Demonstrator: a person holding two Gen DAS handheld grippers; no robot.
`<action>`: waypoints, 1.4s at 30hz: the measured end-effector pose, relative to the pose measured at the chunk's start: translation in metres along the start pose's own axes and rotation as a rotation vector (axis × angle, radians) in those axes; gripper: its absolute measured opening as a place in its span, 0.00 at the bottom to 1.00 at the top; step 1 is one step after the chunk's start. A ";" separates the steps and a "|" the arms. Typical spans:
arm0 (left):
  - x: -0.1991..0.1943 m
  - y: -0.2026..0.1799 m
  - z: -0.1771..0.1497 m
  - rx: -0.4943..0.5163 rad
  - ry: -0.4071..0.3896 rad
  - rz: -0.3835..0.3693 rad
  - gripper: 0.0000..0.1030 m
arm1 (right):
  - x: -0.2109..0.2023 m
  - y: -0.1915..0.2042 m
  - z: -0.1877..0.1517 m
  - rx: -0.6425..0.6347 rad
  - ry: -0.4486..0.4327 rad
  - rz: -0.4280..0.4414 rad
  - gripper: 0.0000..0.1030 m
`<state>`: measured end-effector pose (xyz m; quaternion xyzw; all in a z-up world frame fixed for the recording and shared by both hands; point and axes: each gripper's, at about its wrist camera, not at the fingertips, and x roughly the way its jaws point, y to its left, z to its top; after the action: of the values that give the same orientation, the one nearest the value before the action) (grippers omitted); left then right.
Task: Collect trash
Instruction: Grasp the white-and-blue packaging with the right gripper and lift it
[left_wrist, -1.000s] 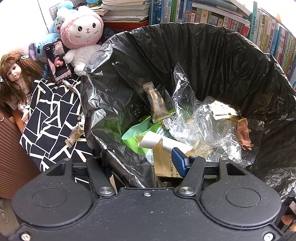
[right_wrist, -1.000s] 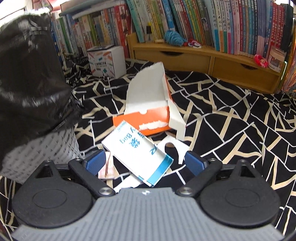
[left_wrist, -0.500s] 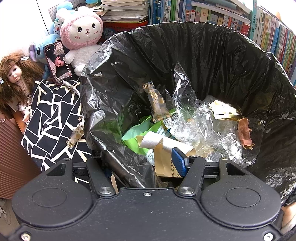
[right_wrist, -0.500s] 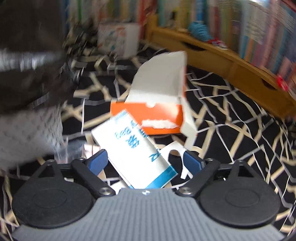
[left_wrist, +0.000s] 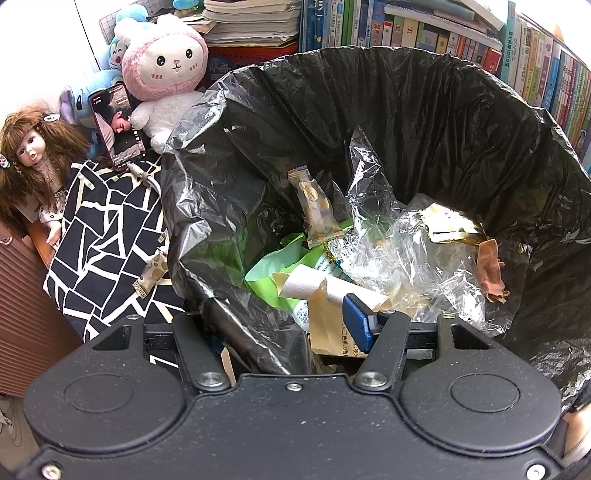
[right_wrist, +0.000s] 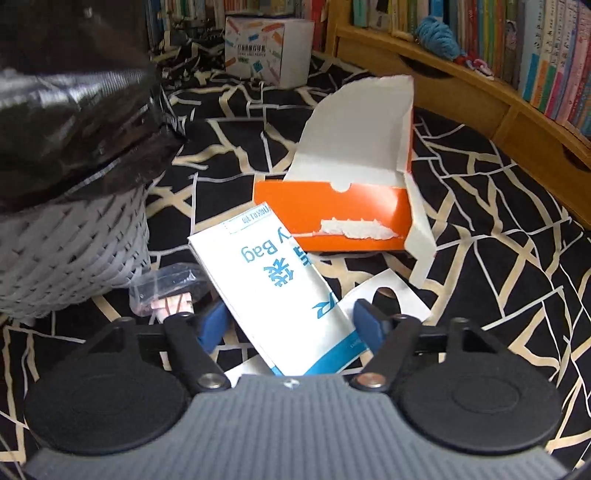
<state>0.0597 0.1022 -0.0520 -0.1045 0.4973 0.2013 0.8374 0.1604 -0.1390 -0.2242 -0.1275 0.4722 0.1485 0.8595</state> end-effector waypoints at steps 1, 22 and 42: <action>0.000 0.000 0.000 0.000 0.000 0.001 0.57 | -0.002 -0.001 0.000 0.009 -0.010 0.002 0.68; -0.001 -0.001 0.002 -0.002 -0.001 0.002 0.57 | -0.069 -0.023 0.000 0.185 -0.159 0.024 0.09; -0.001 -0.003 0.003 0.012 -0.003 0.008 0.57 | 0.003 0.001 -0.002 0.065 0.057 -0.019 0.64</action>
<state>0.0629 0.1005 -0.0501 -0.0973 0.4977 0.2017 0.8379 0.1602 -0.1381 -0.2278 -0.1083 0.4999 0.1212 0.8507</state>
